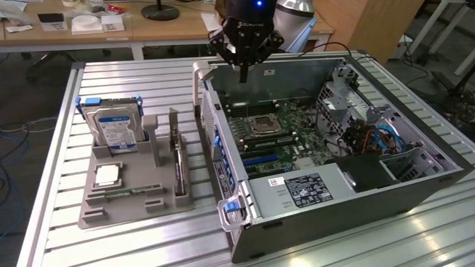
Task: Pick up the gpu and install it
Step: 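Reach for the gpu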
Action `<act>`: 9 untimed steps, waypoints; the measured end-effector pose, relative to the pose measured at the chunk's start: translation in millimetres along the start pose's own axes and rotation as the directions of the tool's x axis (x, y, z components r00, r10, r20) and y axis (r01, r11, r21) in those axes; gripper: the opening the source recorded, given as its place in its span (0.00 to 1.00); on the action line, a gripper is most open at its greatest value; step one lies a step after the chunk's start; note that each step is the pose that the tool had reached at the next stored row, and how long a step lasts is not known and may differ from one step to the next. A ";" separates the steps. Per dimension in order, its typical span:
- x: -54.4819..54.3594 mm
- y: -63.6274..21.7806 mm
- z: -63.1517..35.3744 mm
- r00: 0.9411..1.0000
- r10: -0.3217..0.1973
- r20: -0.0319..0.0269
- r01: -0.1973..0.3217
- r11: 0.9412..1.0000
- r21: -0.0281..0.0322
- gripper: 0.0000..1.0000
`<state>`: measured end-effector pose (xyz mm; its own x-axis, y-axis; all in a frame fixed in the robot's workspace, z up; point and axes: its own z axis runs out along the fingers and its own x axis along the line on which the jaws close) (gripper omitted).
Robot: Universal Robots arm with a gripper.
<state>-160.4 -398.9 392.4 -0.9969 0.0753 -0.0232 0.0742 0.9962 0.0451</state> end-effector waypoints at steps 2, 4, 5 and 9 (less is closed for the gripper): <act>7.5 -0.6 0.0 1.000 0.000 0.000 0.000 1.000 0.000 0.11; 14.7 -1.1 -0.2 1.000 0.000 0.000 0.000 1.000 0.000 0.11; 18.0 -1.4 -0.2 1.000 0.000 0.000 0.000 1.000 0.000 0.11; 29.2 -2.2 -0.4 1.000 0.000 0.000 0.000 1.000 0.000 0.11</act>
<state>-189.7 -398.9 392.0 -0.9969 0.0752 -0.0233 0.0741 0.9962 0.0451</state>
